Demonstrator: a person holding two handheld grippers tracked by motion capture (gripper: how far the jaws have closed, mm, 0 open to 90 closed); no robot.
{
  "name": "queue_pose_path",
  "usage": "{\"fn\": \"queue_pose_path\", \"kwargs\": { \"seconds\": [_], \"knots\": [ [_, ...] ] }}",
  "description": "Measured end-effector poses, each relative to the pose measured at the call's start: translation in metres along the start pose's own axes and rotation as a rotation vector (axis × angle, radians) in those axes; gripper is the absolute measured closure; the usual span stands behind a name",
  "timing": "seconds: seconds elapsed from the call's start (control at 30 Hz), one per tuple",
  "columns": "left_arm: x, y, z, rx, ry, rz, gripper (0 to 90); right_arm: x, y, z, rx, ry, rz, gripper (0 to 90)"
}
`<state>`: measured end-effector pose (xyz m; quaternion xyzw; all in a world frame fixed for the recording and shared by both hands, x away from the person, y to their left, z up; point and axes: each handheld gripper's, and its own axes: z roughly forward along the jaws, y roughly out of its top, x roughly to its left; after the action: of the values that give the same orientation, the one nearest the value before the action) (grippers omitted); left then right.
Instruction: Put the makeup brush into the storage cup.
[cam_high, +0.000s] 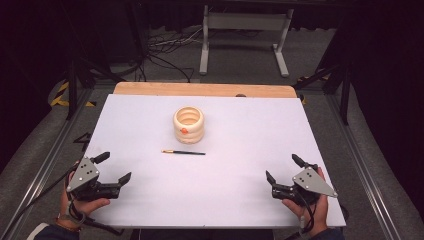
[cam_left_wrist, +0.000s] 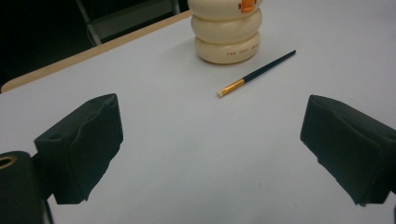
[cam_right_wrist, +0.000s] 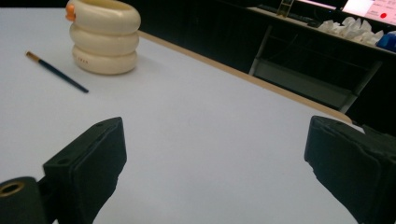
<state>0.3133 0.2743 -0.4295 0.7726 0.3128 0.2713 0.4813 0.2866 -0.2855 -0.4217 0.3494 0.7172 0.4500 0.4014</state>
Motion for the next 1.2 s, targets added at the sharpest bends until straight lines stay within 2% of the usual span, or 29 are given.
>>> {"fn": "queue_pose_path", "kwargs": {
  "seconds": [0.1,0.2,0.3,0.4,0.53,0.63,0.77,0.87,1.2],
  "knots": [
    [-0.002,0.000,0.002,0.011,-0.014,0.008,6.3,0.002,-0.004,0.003,0.030,0.021,-0.018,7.2],
    [-0.004,-0.002,0.002,0.016,-0.024,0.024,6.6,0.003,-0.004,0.005,0.033,0.034,-0.006,7.5],
    [-0.003,-0.003,0.001,0.019,-0.036,0.012,7.0,0.004,-0.004,0.008,0.043,0.037,-0.011,7.6],
    [-0.003,-0.005,-0.001,0.026,-0.041,0.019,7.2,0.004,-0.003,0.010,0.038,0.042,-0.005,7.7],
    [-0.006,-0.007,-0.004,0.042,-0.048,0.028,7.6,0.006,-0.001,0.016,0.042,0.062,-0.010,8.0],
    [-0.007,-0.007,0.000,0.065,-0.061,0.025,8.2,0.009,-0.002,0.019,0.054,0.085,-0.028,8.0],
    [-0.009,-0.007,0.003,0.088,-0.076,0.047,8.9,0.008,-0.002,0.019,0.059,0.083,-0.033,8.2],
    [-0.010,-0.007,0.004,0.089,-0.083,0.048,9.5,0.006,-0.002,0.018,0.058,0.080,-0.026,8.1],
    [0.000,0.001,0.010,0.113,-0.068,0.064,11.5,0.004,-0.003,0.019,0.068,0.091,-0.016,8.1]
  ]
}}
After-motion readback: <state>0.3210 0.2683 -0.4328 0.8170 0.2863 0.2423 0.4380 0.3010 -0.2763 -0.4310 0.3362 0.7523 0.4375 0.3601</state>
